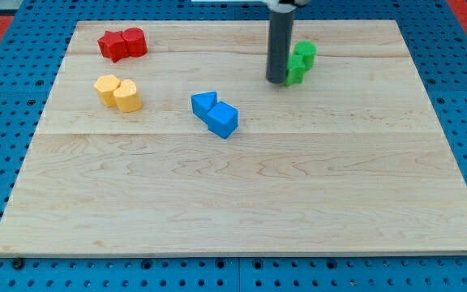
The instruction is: Point your arm to the blue cube
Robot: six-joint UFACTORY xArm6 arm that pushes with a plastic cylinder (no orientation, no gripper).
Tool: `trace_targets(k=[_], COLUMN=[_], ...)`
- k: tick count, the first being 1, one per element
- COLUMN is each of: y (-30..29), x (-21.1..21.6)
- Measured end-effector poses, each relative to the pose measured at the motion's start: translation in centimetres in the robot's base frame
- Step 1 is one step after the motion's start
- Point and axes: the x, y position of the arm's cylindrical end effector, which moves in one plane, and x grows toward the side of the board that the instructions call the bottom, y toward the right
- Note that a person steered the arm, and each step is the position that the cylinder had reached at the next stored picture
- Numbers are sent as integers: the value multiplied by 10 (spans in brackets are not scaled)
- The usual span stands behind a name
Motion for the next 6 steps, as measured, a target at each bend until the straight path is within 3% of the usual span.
trace_targets(k=[2, 3, 4, 5, 6], y=[50, 51, 51, -7, -71], x=[-55, 0, 114, 166, 165])
